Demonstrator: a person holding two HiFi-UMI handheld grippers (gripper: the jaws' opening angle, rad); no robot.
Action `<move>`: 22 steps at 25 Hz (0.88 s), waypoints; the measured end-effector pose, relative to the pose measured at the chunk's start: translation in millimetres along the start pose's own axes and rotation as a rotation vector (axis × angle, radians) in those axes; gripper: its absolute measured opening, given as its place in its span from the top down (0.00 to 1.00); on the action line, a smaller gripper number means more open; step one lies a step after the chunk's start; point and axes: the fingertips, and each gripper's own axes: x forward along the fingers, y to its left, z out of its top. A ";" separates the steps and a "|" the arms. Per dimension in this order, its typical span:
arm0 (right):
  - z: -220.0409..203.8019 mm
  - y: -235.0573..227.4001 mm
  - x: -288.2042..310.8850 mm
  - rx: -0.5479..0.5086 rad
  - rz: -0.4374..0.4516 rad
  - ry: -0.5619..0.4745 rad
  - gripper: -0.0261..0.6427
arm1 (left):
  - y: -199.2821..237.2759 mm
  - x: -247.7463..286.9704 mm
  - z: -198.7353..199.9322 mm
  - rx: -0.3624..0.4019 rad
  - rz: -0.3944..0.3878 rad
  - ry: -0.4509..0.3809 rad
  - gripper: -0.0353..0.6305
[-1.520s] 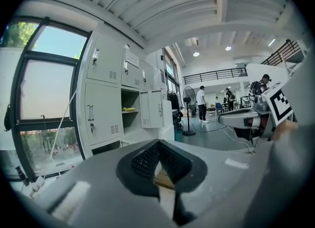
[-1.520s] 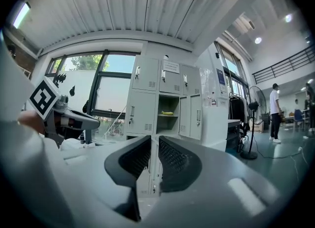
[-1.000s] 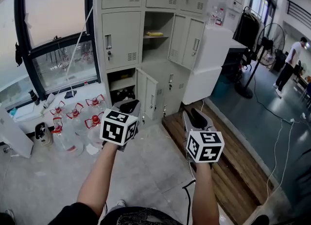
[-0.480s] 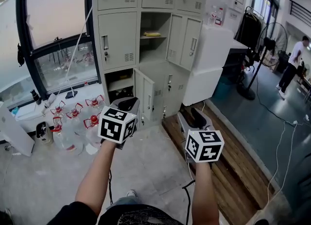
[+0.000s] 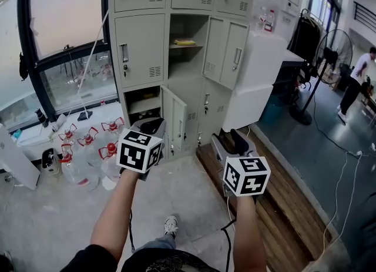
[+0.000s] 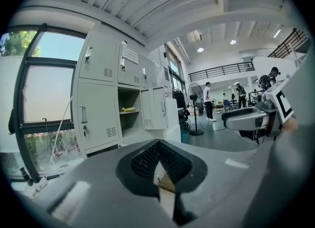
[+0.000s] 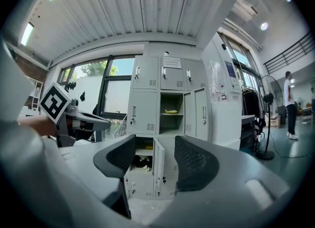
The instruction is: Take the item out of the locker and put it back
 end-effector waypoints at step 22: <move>37.8 -53.7 210.1 0.006 0.024 0.007 0.54 | 133.6 162.3 17.3 -0.033 0.016 0.021 0.95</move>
